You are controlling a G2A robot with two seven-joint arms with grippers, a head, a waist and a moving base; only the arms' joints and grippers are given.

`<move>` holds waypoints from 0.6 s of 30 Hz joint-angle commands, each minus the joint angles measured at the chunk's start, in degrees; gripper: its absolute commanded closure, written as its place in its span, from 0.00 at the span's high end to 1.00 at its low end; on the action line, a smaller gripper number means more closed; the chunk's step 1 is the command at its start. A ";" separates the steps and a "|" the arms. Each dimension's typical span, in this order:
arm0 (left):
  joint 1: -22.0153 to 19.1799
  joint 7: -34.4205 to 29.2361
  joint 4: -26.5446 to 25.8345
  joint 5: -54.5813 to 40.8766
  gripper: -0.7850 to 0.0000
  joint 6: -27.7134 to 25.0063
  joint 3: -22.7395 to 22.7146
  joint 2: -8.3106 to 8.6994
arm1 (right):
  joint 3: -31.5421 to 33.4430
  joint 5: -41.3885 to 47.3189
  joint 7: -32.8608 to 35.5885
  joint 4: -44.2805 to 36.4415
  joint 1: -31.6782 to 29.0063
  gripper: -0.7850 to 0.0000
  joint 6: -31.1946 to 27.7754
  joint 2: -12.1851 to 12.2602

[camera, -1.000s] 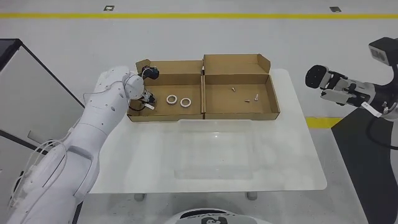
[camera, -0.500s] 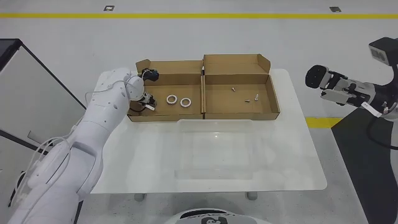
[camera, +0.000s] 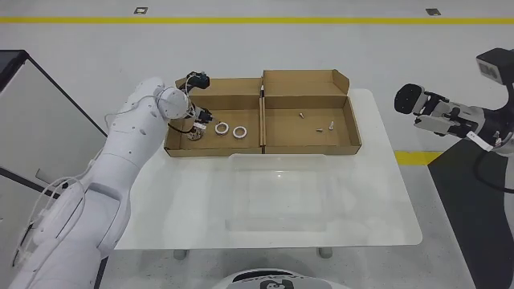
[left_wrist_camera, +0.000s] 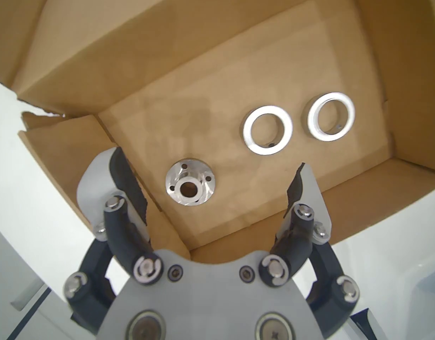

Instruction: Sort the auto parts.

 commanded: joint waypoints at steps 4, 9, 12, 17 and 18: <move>4.74 -2.30 -14.90 -4.32 1.00 0.68 -5.05 1.91 | 0.00 0.00 0.00 0.00 0.00 1.00 0.00 0.00; 12.30 -5.97 -32.59 -10.65 1.00 2.78 -11.11 3.84 | 0.00 0.00 0.00 0.00 0.00 1.00 0.00 0.00; 16.98 -7.75 -41.48 -16.66 1.00 3.08 -14.22 4.63 | 0.00 0.00 0.00 0.00 0.00 1.00 0.00 0.00; 23.12 -10.41 -52.01 -26.05 1.00 2.77 -18.47 5.69 | 0.00 0.00 0.00 0.00 0.00 1.00 0.00 0.00; 24.27 -10.68 -53.59 -28.32 1.00 2.70 -19.21 5.84 | 0.00 0.00 0.00 0.00 0.00 1.00 0.00 0.00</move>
